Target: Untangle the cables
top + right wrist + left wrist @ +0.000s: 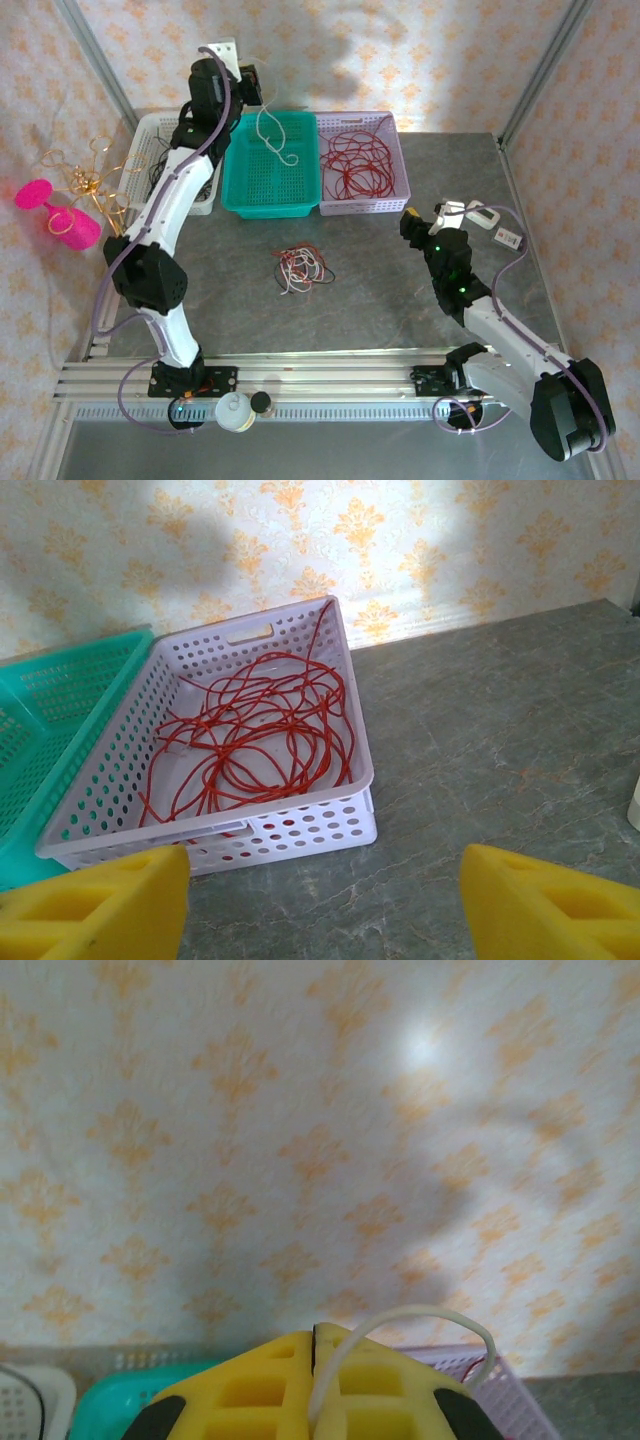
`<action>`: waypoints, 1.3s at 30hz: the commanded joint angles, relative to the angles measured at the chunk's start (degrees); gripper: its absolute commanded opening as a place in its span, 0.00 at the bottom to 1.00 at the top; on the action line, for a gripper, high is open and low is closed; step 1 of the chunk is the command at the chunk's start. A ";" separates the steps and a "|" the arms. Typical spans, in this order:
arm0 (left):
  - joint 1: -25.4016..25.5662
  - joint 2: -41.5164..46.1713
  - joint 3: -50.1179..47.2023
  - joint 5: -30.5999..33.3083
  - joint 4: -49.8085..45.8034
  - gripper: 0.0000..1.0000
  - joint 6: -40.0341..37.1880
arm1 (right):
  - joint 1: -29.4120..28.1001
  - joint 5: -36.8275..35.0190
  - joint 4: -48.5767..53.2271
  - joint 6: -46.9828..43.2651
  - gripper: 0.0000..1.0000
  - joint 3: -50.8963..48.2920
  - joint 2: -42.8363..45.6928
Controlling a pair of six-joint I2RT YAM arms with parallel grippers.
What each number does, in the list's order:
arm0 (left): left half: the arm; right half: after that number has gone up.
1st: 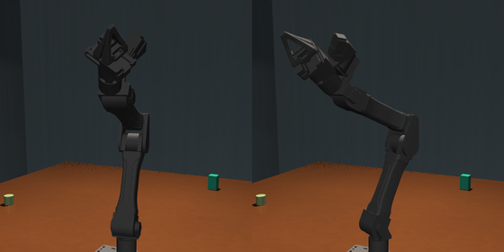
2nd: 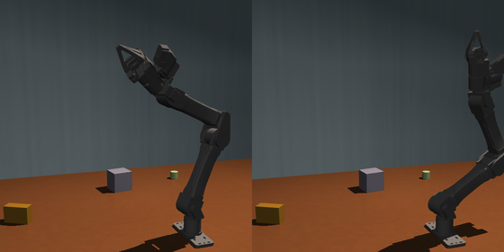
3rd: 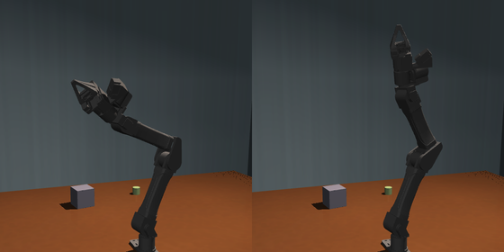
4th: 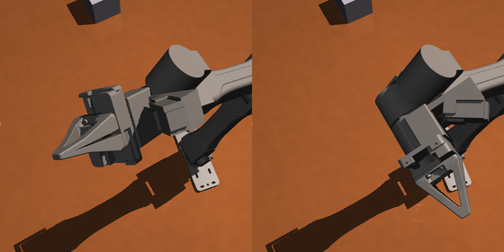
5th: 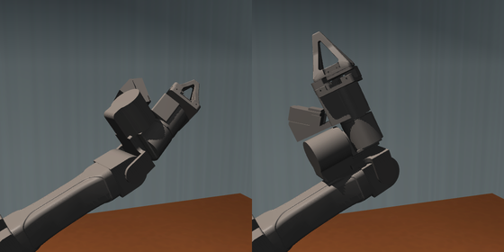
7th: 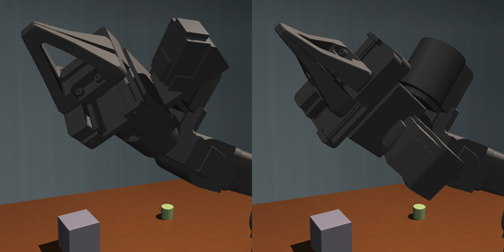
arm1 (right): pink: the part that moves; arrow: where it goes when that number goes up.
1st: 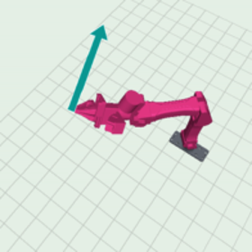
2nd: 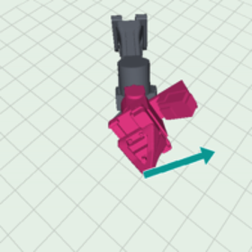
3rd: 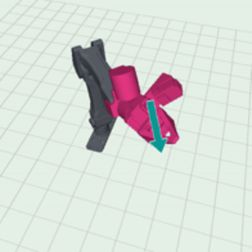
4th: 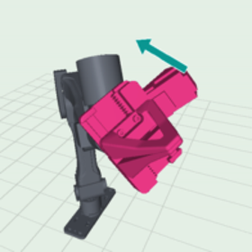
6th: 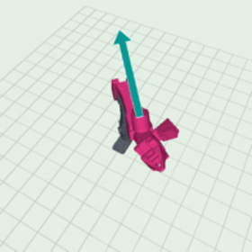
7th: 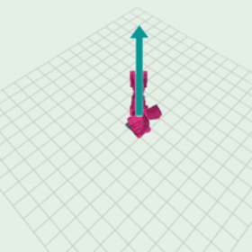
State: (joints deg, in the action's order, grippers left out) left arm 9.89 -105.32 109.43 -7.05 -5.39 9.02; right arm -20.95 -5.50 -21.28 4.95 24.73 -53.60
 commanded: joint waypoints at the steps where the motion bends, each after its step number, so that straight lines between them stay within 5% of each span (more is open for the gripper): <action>1: -1.13 -3.34 -2.10 0.22 1.68 0.00 0.96 | -0.42 1.25 1.31 1.37 0.71 1.90 0.62; 7: -1.17 -9.49 -8.52 -0.91 3.93 0.08 4.39 | -2.75 3.31 5.93 2.41 0.69 5.91 -2.87; 11: -1.07 -11.92 -12.22 -0.44 3.25 0.35 6.17 | -8.69 6.94 10.12 3.27 0.68 9.68 -8.73; 13: -0.90 -10.92 -14.91 0.28 3.11 0.39 6.45 | -11.90 9.87 12.16 5.03 0.65 11.70 -12.19; 18: 0.26 -1.37 -26.39 5.51 5.39 0.59 5.08 | -18.22 17.55 13.44 5.55 0.62 13.81 -20.01; 28: 3.57 18.59 -47.94 10.49 3.25 0.67 4.41 | -19.57 23.56 15.02 2.64 0.62 16.60 -28.69; 31: 4.94 25.47 -55.71 11.40 1.80 0.80 6.77 | -19.57 24.34 16.09 0.65 0.61 18.91 -30.22; 39: 8.39 37.25 -72.02 2.47 0.96 0.59 7.20 | -19.57 27.33 19.08 -7.45 0.62 24.06 -33.38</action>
State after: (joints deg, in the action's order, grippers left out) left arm 18.22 -69.47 40.32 -1.15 -3.60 15.64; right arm -40.21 19.97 -4.34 1.30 46.76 -85.69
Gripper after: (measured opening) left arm 0.594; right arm 0.619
